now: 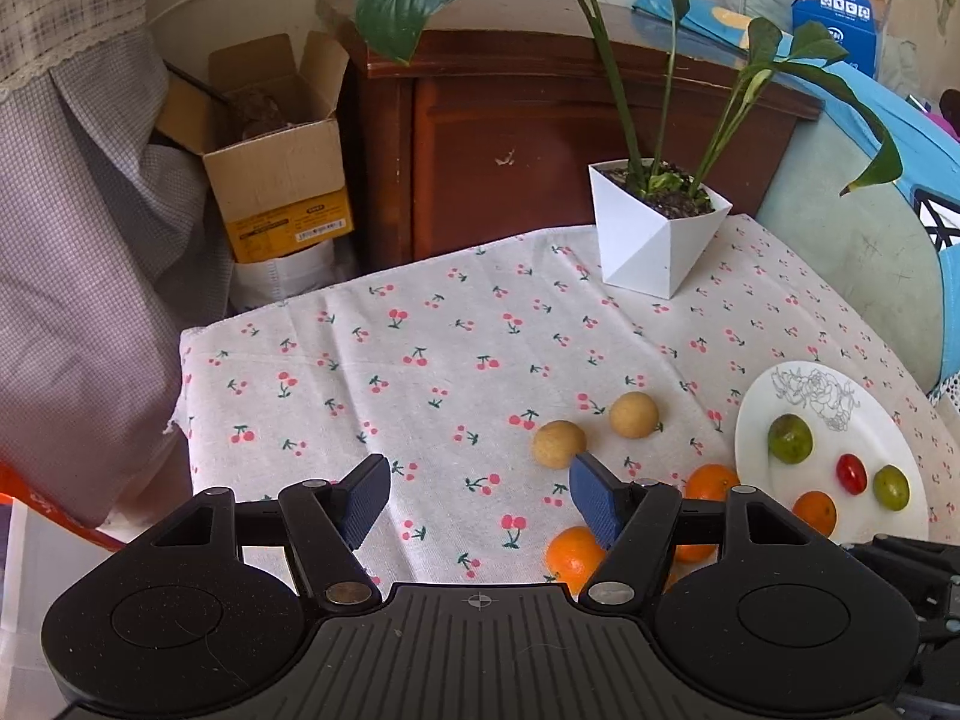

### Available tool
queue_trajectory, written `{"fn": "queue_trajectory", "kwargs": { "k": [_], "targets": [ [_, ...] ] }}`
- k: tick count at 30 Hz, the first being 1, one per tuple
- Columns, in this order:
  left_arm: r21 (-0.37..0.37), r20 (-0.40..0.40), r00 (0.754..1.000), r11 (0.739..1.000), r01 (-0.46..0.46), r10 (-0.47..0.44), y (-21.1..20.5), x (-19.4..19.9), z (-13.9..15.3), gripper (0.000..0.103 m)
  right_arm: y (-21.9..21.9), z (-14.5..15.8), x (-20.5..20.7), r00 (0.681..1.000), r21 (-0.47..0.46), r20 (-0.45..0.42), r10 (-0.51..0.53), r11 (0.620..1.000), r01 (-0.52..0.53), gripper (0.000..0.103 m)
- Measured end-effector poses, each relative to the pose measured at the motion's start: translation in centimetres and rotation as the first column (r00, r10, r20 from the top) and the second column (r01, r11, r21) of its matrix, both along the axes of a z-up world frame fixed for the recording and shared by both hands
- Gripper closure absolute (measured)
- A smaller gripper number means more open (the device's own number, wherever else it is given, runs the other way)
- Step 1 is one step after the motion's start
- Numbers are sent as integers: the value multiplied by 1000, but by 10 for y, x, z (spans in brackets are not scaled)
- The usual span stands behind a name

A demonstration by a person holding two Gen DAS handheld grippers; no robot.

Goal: Organize fruits
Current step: 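Grasp a mandarin with the right tool while the left tool grasps another mandarin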

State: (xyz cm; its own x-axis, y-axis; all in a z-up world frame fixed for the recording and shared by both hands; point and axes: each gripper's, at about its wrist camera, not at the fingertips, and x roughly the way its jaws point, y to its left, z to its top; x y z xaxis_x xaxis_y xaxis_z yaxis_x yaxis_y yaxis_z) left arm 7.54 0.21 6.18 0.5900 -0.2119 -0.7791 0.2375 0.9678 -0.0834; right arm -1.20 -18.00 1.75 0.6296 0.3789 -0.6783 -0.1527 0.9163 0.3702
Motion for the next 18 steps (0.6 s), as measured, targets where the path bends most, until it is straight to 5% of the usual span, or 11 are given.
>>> {"fn": "queue_trajectory", "kwargs": {
  "k": [18],
  "targets": [
    [-45,-71,997,999,27,-31,-1,-3,-16,41,31,-18,6,997,-102,23,73,992,-70,73]
  ]
}}
